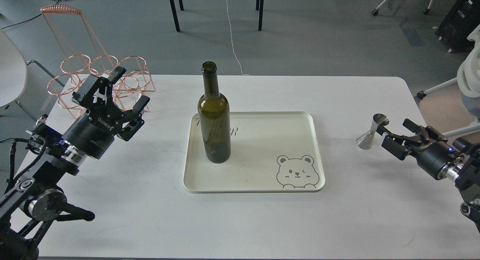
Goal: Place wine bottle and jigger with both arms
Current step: 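Set the jigger on the table beside the tray and release it, then reach the left gripper to the wine bottle neck and grasp it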
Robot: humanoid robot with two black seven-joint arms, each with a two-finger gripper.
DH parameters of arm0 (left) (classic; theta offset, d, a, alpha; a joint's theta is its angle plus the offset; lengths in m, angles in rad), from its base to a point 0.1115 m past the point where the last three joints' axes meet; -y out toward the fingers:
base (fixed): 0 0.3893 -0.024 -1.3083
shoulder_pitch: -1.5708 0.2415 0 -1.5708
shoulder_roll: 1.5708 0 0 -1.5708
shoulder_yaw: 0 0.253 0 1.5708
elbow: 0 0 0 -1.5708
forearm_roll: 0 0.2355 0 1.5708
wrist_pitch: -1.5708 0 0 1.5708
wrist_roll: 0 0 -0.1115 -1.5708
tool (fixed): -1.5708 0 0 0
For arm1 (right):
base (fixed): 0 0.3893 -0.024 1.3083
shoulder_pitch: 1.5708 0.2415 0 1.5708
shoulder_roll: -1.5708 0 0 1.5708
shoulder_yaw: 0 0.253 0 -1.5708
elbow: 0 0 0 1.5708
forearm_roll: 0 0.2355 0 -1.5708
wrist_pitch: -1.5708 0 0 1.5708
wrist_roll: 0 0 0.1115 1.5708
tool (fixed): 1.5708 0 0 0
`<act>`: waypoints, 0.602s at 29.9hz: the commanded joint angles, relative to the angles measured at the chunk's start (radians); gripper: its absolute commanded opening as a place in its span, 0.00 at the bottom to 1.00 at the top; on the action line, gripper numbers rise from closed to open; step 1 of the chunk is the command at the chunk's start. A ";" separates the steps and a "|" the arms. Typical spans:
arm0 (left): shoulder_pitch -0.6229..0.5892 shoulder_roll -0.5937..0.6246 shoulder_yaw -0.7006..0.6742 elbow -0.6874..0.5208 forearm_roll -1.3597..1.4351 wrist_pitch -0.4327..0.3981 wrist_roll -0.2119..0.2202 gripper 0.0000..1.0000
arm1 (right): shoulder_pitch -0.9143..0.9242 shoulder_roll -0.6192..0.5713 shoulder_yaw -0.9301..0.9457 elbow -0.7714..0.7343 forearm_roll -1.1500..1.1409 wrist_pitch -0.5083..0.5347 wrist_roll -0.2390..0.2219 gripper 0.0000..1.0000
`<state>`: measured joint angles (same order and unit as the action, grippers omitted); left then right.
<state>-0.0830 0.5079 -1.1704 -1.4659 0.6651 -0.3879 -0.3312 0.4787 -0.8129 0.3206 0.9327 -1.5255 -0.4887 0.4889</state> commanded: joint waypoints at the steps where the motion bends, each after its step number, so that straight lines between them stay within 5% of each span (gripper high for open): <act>1: 0.000 0.007 -0.002 -0.010 0.001 0.000 0.000 0.98 | -0.020 -0.135 -0.058 0.121 0.019 0.000 0.000 0.97; 4: 0.000 0.026 -0.003 -0.013 0.001 -0.002 -0.018 0.98 | -0.048 -0.233 -0.103 0.272 0.154 0.000 0.000 0.97; 10: 0.000 0.066 -0.009 -0.019 0.001 -0.002 -0.155 0.98 | -0.048 -0.374 -0.098 0.602 0.537 0.000 0.000 0.98; 15: 0.000 0.129 -0.009 -0.089 0.060 0.000 -0.157 0.98 | -0.032 -0.356 0.036 0.663 0.911 0.021 0.000 0.98; 18: -0.001 0.170 -0.011 -0.129 0.192 0.000 -0.157 0.98 | -0.019 -0.333 0.135 0.657 1.129 0.220 0.000 0.98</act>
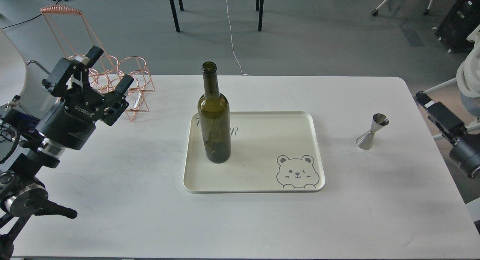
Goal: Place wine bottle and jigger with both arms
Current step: 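Reach the left gripper to the wine bottle neck and grasp it, then lift the wine bottle with the left gripper toward the copper rack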
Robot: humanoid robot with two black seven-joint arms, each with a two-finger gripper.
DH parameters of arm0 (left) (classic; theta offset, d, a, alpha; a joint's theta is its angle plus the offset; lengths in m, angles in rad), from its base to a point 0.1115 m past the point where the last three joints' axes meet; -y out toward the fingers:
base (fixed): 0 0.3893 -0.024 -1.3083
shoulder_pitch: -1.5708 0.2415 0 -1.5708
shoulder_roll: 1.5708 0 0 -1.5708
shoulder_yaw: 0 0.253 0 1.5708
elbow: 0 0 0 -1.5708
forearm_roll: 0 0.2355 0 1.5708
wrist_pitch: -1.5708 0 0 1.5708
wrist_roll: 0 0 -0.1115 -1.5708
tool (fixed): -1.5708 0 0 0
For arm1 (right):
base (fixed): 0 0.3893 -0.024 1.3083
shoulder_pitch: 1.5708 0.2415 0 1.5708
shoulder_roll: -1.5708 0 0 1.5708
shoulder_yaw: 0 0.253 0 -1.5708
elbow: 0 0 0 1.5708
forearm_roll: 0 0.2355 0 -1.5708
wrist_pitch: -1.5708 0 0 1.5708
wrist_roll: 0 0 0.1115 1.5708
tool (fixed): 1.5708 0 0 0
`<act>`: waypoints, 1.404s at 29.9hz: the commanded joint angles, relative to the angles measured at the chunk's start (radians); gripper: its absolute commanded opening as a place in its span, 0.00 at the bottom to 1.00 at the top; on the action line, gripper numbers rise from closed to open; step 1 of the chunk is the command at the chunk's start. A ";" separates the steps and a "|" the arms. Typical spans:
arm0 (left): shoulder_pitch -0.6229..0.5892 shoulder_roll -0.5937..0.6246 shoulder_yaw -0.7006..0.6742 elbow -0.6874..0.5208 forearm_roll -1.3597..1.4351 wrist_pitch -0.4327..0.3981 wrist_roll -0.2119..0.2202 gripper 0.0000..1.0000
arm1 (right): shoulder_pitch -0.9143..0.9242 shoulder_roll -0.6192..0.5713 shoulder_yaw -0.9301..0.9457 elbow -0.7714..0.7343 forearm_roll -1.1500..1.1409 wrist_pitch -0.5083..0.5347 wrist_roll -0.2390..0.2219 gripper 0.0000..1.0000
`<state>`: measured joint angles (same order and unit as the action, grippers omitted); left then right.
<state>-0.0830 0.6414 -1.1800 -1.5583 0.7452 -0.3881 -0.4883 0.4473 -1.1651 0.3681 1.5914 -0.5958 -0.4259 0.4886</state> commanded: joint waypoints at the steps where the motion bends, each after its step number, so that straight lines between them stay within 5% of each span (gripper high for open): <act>1: -0.007 0.046 -0.003 -0.046 0.164 -0.001 0.000 0.98 | 0.017 0.021 0.110 -0.004 0.258 0.214 0.000 0.98; 6: -0.066 0.096 -0.001 -0.118 0.457 0.000 0.000 0.98 | 0.027 0.027 0.207 -0.019 0.560 0.406 0.000 0.98; 16: -0.374 0.144 0.100 -0.160 1.135 0.006 0.000 0.98 | 0.027 0.048 0.222 -0.027 0.663 0.424 0.000 0.98; 21: -0.515 0.133 0.304 -0.092 1.221 0.031 0.000 0.98 | 0.025 0.047 0.224 -0.027 0.662 0.424 0.000 0.98; 36: -0.632 -0.043 0.399 0.087 1.257 0.045 0.000 0.97 | 0.021 0.039 0.219 -0.067 0.662 0.424 0.000 0.98; 39: -0.649 -0.063 0.418 0.103 1.257 0.049 0.000 0.93 | 0.021 0.039 0.219 -0.067 0.662 0.424 0.000 0.98; 42: -0.650 -0.066 0.419 0.106 1.255 0.057 0.000 0.69 | 0.021 0.039 0.218 -0.067 0.662 0.424 0.000 0.98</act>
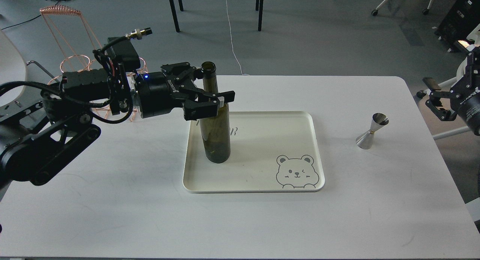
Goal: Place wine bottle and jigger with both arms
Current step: 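Lift the wine bottle with the left gripper toward the copper rack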
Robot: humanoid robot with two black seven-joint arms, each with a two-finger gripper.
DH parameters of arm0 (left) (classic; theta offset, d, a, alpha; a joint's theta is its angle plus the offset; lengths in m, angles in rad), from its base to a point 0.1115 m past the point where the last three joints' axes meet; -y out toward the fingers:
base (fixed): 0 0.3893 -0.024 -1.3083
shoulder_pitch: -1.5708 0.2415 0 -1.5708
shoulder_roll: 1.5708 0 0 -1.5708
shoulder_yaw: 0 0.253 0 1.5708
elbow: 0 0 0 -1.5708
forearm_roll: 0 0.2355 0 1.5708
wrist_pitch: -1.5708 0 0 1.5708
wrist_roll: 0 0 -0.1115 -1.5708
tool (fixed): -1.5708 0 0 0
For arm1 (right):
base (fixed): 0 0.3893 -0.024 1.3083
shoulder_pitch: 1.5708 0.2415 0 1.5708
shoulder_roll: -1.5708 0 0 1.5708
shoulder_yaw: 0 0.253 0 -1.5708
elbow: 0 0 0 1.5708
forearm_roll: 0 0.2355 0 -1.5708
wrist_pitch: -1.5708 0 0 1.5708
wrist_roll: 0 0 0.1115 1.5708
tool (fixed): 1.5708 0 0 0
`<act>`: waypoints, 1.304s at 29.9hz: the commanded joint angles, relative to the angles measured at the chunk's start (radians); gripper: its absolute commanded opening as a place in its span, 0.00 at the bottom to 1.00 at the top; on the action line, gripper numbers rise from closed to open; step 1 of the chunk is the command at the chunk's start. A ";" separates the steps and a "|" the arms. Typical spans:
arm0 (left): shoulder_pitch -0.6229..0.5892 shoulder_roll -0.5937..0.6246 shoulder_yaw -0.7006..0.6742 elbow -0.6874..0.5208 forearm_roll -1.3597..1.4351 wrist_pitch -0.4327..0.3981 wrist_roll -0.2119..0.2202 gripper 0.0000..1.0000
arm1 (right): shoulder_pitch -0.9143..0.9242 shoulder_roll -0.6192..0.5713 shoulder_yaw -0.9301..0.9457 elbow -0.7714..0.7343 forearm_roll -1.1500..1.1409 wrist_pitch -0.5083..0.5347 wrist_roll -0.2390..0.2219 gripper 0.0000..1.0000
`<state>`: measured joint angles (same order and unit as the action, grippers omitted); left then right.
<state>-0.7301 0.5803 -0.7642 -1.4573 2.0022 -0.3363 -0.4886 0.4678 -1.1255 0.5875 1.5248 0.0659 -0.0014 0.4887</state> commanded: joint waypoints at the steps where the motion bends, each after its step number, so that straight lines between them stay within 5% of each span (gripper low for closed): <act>1: -0.003 -0.004 0.003 0.005 0.000 0.008 0.000 0.53 | -0.001 0.000 -0.001 0.000 0.000 0.000 0.000 0.98; 4: -0.005 -0.004 0.005 0.005 0.001 0.010 0.000 0.14 | -0.001 0.000 -0.003 0.000 0.000 0.000 0.000 0.98; 7: -0.005 -0.002 0.005 0.005 -0.002 0.029 0.000 0.06 | -0.001 0.001 -0.005 0.000 0.000 0.000 0.000 0.98; 13: -0.017 0.027 -0.006 -0.008 -0.010 0.091 0.000 0.04 | -0.003 0.003 -0.003 0.000 0.000 -0.002 0.000 0.98; 25: -0.408 0.306 0.008 0.086 -0.240 0.031 0.000 0.04 | -0.005 0.010 -0.003 0.000 0.000 -0.009 0.000 0.98; 33: -0.417 0.348 0.037 0.274 -0.168 0.051 0.000 0.05 | -0.005 0.023 -0.005 -0.002 0.000 -0.011 0.000 0.98; 39: -0.422 0.346 0.164 0.379 -0.166 0.169 0.000 0.05 | -0.005 0.023 -0.005 -0.002 0.000 -0.011 0.000 0.98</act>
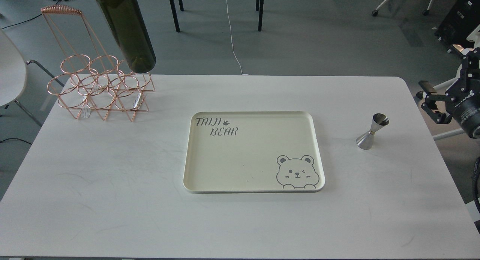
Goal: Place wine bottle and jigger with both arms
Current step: 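Lift the wine bottle with the left gripper toward the copper rack, then lower the bottle into the copper rack with the left gripper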
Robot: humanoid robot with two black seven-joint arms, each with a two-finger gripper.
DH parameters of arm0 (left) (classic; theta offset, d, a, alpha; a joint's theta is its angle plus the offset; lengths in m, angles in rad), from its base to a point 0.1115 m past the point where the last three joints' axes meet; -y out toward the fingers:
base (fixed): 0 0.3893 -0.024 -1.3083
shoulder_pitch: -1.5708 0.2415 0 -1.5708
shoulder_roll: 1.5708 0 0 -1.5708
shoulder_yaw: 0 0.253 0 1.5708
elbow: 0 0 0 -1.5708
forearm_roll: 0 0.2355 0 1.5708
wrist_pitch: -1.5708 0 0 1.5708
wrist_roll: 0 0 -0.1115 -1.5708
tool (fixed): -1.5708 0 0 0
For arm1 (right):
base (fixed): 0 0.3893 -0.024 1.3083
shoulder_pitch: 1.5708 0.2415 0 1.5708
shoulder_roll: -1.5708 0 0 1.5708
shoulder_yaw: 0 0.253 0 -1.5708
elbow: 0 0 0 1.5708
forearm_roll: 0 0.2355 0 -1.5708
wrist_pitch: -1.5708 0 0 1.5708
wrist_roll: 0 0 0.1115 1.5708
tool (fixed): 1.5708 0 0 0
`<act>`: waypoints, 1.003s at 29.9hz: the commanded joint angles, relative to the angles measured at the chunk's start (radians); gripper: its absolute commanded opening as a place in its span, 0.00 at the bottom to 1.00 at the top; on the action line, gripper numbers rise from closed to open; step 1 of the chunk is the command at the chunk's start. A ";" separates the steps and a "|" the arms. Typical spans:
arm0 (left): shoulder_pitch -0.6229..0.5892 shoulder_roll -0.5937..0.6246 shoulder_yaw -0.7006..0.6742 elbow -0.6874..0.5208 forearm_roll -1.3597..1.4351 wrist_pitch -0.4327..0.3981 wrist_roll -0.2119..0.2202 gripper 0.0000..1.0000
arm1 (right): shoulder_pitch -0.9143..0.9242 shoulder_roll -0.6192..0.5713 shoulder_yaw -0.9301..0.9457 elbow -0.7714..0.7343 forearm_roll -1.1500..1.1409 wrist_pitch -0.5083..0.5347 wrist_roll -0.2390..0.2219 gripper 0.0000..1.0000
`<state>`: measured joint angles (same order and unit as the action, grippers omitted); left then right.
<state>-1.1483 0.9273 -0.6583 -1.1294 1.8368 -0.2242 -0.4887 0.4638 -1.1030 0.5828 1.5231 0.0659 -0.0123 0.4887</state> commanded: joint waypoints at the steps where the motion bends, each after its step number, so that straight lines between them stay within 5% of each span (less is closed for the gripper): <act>1: -0.004 -0.001 0.075 0.068 -0.002 0.069 0.000 0.05 | -0.001 0.000 0.002 0.000 0.000 0.000 0.000 0.98; 30: 0.035 -0.016 0.157 0.132 -0.016 0.097 0.000 0.07 | -0.008 0.000 -0.001 -0.011 0.000 0.000 0.000 0.98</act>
<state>-1.1221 0.9113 -0.5032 -0.9979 1.8210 -0.1291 -0.4888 0.4575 -1.1029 0.5814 1.5125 0.0659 -0.0123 0.4887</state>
